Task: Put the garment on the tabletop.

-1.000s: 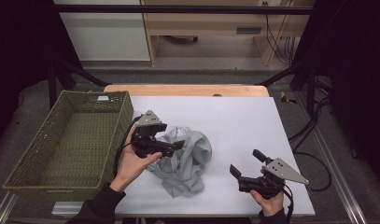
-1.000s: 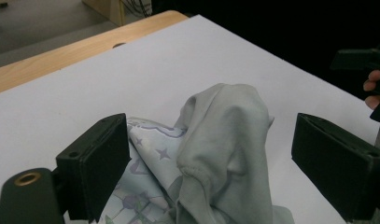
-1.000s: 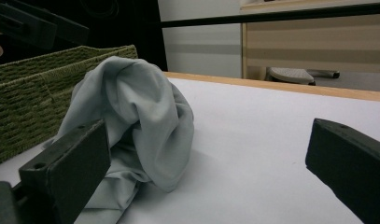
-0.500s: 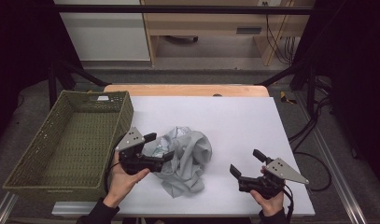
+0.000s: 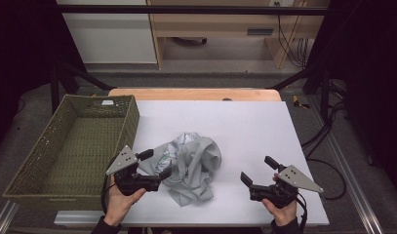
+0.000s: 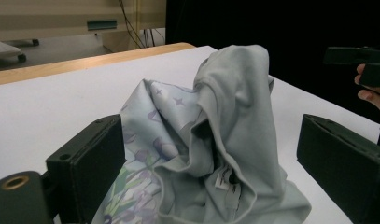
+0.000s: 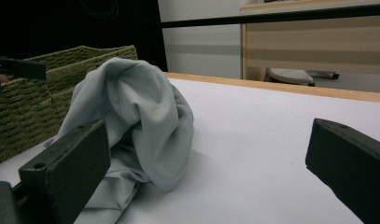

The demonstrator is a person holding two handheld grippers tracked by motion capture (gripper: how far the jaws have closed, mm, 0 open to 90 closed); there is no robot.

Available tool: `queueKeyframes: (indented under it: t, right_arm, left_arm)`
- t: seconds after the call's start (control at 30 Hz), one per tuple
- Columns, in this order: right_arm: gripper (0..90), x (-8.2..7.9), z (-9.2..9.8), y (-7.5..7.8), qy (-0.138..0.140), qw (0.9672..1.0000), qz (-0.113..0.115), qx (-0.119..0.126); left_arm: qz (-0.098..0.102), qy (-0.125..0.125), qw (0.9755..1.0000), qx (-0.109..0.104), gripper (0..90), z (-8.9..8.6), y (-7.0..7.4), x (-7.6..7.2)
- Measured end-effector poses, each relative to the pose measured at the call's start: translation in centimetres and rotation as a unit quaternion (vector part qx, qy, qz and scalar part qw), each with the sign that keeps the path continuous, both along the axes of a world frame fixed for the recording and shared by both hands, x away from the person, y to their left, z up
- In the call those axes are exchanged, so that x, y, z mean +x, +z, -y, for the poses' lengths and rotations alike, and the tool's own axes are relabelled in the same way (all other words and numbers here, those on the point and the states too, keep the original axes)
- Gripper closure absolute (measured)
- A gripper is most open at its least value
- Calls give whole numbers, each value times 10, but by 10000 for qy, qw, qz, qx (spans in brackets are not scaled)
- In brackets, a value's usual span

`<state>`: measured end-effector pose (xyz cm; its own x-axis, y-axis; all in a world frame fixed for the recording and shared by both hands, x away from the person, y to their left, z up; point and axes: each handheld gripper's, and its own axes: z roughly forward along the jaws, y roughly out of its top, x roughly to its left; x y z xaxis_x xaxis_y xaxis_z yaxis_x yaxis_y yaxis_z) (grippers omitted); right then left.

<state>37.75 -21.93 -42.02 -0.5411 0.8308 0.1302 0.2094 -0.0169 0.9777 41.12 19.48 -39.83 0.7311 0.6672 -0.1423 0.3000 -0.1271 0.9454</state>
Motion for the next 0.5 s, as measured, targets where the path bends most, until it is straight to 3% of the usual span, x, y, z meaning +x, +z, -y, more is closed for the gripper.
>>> queueKeyframes:
  t: [0.1, 0.5]
  right_arm:
    - [2, 0, 0, 0, -15, 10000, -15, -21]
    - [2, -1, 2, 1, -1, 10000, -26, -24]
  left_arm:
    - [30, 43, 10000, 51, 70, -5, -2, -5]
    - [-1, 237, 9997, -84, 50, -19, -1, -9]
